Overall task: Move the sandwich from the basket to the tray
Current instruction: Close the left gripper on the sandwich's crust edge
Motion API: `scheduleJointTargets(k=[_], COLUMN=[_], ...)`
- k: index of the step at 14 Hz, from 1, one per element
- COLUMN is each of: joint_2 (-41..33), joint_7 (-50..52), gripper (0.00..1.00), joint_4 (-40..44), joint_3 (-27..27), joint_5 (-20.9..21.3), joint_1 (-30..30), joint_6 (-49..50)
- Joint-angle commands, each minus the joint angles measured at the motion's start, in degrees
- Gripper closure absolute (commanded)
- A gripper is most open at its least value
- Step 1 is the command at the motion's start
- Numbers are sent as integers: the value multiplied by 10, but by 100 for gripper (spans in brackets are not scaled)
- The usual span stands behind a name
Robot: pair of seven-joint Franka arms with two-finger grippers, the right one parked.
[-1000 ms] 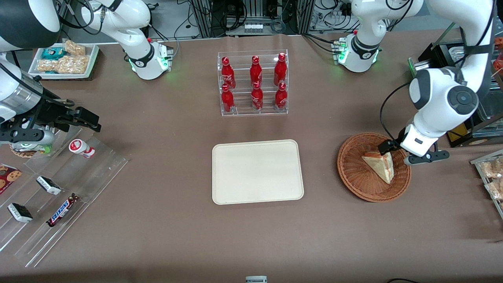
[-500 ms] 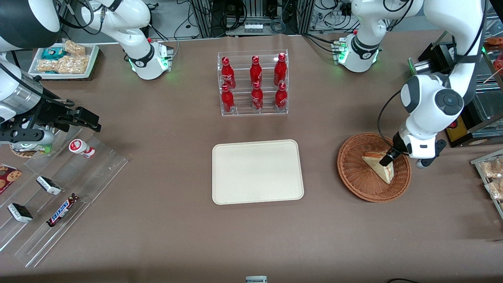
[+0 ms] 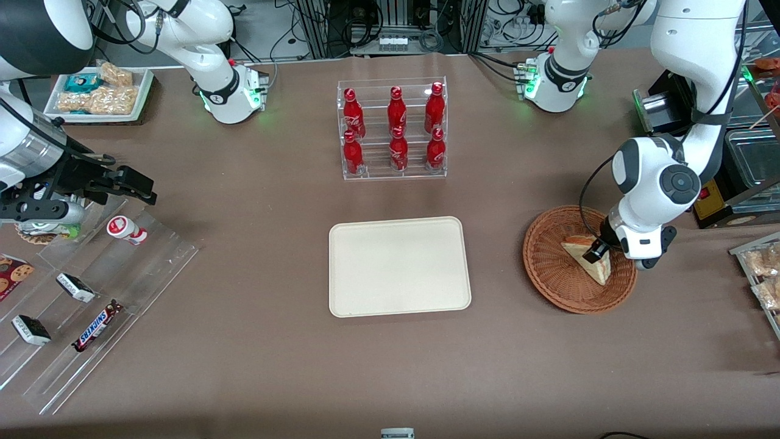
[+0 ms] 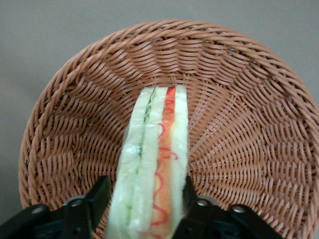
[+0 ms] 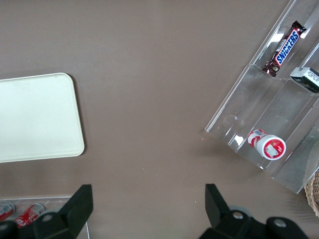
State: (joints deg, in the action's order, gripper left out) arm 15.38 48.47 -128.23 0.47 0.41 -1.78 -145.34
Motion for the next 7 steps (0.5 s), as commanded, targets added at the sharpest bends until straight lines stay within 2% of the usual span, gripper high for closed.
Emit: scheduleJointTargets(k=[1,4,7], joint_2=[-11,-10,13], joint_7=[8,7,5], gripper=[97,97,97], joint_4=[25,112,206], joint_3=[-6,-17,-20], joint_5=[1,0,-1], joint_1=[3,-6,-59], joint_6=[26,168,247])
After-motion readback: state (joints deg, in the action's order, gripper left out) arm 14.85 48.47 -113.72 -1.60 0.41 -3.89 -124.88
